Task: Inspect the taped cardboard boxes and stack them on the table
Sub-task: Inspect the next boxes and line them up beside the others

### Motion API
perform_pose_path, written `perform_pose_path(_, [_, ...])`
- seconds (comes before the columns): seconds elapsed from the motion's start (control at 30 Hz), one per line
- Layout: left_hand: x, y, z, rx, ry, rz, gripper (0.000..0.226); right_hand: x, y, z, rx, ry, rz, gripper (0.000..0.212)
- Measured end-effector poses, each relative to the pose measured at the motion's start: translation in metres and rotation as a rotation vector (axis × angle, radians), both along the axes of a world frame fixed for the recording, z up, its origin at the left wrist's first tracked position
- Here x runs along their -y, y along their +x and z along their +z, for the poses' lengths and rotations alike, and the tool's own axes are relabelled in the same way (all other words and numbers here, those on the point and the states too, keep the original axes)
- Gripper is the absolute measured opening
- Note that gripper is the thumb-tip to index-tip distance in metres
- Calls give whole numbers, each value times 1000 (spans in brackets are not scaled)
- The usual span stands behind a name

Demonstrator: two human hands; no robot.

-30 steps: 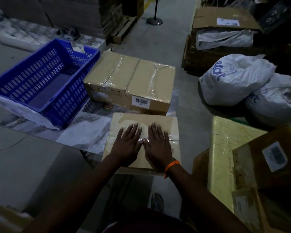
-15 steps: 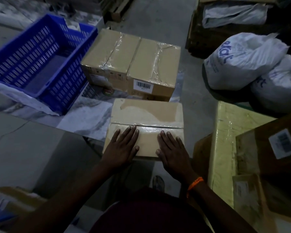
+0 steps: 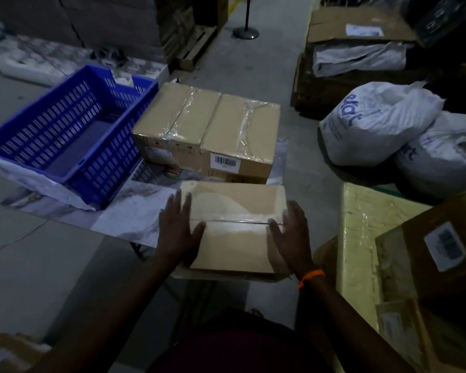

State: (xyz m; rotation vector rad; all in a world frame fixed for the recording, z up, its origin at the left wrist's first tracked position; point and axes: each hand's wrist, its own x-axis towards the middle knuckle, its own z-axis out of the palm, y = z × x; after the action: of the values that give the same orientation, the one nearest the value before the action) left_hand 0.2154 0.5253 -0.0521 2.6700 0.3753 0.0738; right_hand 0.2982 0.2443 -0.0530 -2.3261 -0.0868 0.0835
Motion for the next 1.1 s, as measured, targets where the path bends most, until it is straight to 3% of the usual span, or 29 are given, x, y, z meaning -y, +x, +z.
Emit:
perform_pose_path(0.1, [-14,28,12,-13,-418,227,79,-2,32,6,-304,187,-94,68])
perform_pose_path(0.17, [-17,37,21,-46,-671,339,62,-6,33,10,-336,285,-71,50])
perform_pose_path(0.27, [-18,35,28,30,-922,447,40,-5,23,20,-296,382,-88,41])
perform_pose_path(0.37, [-16,27,36,131,-992,452,47,1,16,34,-192,471,-155,43])
perform_pose_path(0.5, [1,14,57,421,-1200,542,32,10,14,50,-76,598,-292,17])
perform_pose_path(0.6, [11,8,63,490,-1313,699,31,13,9,60,-73,780,-323,20])
perform_pose_path(0.7, [16,2,46,391,-1232,695,47,16,5,56,-117,728,-324,33])
perform_pose_path(0.8, [24,-8,33,337,-1073,588,42,24,-1,40,-108,601,-368,51])
perform_pose_path(0.97, [22,-12,32,342,-914,566,47,30,-7,44,-22,428,-362,44])
perform_pose_path(1.03, [18,-12,37,396,-672,491,47,26,-5,51,127,282,-272,45])
perform_pose_path(1.1, [24,-7,50,490,-440,271,35,13,-1,57,303,151,-93,49])
